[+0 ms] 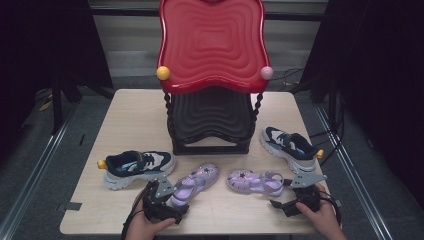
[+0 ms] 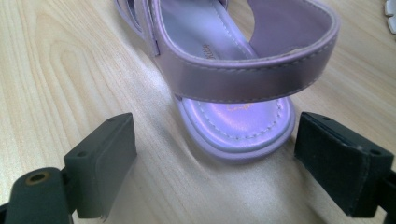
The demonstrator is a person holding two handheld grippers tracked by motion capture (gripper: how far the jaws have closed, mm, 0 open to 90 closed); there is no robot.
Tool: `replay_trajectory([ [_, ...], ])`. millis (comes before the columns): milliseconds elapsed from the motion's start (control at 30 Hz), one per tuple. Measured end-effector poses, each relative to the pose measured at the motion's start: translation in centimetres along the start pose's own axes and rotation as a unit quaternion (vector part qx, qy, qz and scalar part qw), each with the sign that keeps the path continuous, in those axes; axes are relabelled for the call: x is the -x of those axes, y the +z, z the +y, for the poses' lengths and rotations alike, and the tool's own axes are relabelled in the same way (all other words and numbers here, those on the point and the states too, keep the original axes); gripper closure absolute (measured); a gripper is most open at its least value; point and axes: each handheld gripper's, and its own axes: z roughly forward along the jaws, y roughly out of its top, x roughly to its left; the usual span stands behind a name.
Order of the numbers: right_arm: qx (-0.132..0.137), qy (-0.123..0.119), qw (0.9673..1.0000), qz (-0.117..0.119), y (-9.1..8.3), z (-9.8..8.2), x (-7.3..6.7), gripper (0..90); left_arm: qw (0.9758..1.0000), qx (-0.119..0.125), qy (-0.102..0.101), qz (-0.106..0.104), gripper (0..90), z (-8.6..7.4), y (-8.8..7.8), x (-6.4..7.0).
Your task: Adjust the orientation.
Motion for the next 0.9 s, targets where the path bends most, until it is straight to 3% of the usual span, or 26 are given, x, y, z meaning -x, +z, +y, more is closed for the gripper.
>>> replay_trajectory([
  [300,0.000,0.000,1.0000,0.000,0.0,0.0,0.0,12.3,1.0000,0.001,0.002,0.001,0.2,0.9,0.9,0.3],
  [467,0.000,0.000,1.0000,0.000,0.0,0.0,0.0,12.3,1.0000,0.006,-0.007,0.004,2.3,1.3,1.3,0.4],
  [567,0.000,0.000,1.0000,0.000,0.0,0.0,0.0,12.3,0.9999,0.010,-0.004,0.004,6.9,1.4,1.3,0.4],
  [667,0.000,0.000,1.0000,0.000,0.0,0.0,0.0,12.3,0.9997,0.023,-0.002,0.004,17.5,1.4,1.2,0.4],
  [833,0.000,0.000,1.0000,0.001,0.0,0.0,0.0,12.3,0.9995,0.029,-0.008,0.005,25.2,1.4,1.2,0.5],
  [900,0.000,0.000,1.0000,0.001,0.0,0.0,0.0,12.3,0.9994,0.034,0.001,0.004,31.0,1.4,1.2,0.6],
])
